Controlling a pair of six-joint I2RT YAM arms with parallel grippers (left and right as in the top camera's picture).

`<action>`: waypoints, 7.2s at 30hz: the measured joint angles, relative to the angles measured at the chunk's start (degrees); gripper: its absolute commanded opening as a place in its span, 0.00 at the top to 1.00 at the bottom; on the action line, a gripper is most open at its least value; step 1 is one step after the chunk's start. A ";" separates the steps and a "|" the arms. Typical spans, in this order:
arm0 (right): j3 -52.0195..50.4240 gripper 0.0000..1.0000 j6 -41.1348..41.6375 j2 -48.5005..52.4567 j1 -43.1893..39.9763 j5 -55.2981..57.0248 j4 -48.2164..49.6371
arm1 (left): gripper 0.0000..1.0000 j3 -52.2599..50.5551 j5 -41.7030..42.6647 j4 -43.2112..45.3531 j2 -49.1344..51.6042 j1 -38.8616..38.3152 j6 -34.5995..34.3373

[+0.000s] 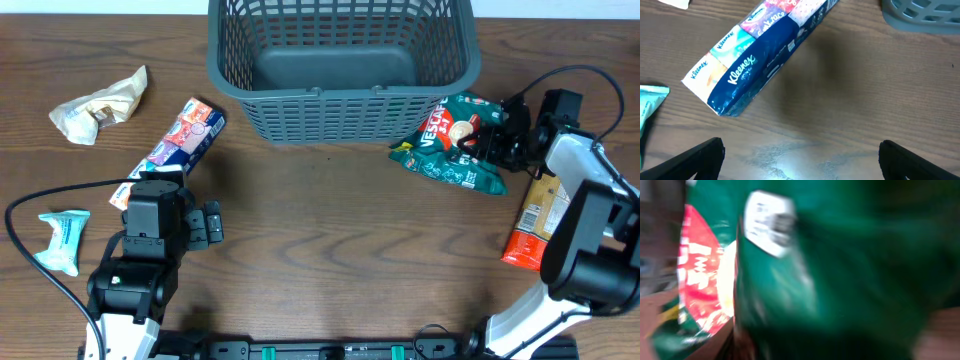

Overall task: Pack container
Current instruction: 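Lift the Nescafe pack and drop it into the basket, then lower the right gripper onto the red pasta packet and grasp, then carry the pasta packet into the basket and release it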

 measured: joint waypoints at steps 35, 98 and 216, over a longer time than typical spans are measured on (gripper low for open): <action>-0.85 0.99 1.84 -29.18 0.37 18.88 -2.58 | 0.02 0.00 0.00 0.00 0.00 0.00 0.87; 39.36 0.36 6.38 9.20 35.15 24.35 -13.44 | 0.01 0.00 -0.02 0.00 0.00 0.00 1.09; 63.67 0.99 -31.65 -4.61 37.70 16.37 -35.04 | 0.02 0.00 -0.02 1.40 0.00 0.00 1.09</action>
